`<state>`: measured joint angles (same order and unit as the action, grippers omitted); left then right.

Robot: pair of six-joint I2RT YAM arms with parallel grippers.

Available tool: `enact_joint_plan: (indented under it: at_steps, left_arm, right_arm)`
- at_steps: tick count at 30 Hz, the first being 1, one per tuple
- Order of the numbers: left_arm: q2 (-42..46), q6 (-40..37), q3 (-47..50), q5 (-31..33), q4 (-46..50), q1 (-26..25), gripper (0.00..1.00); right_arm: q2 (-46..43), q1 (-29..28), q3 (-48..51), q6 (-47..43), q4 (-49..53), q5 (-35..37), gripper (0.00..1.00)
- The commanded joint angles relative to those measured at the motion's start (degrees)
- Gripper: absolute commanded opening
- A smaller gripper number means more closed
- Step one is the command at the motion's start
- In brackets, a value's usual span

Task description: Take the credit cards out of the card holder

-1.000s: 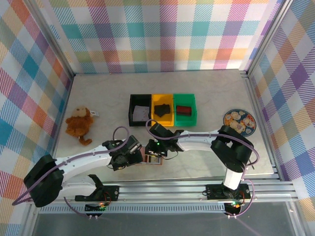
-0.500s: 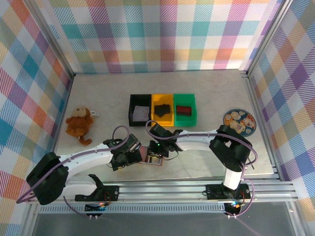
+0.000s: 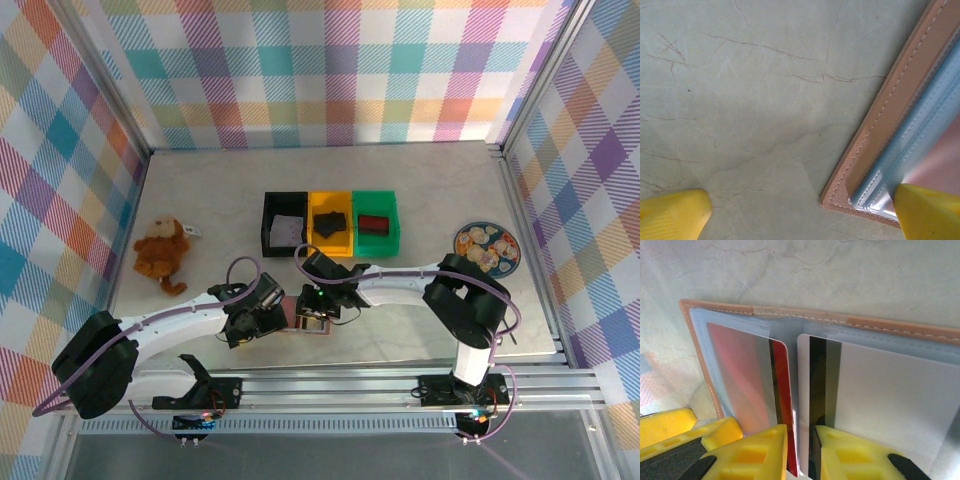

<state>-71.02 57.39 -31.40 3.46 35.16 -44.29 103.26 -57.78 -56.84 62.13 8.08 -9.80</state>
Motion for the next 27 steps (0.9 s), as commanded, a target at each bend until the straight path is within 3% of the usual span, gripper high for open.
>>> enact_joint_plan:
  at_steps: [1,10,27]
  left_arm:
    - [-2.9,0.1,4.5,-4.8,-5.2,0.7,0.96]
    - [-2.9,0.4,5.2,-5.3,-6.5,0.8,0.96]
    - [-2.7,0.9,6.0,-5.6,-7.4,0.8,0.96]
  right_arm:
    - [-1.9,-0.2,2.2,-0.1,-1.6,1.5,0.25]
    - [-2.7,-0.3,4.0,-0.4,-8.0,-0.2,0.25]
    - [-0.5,-0.3,4.3,-0.7,-10.8,-1.6,0.20]
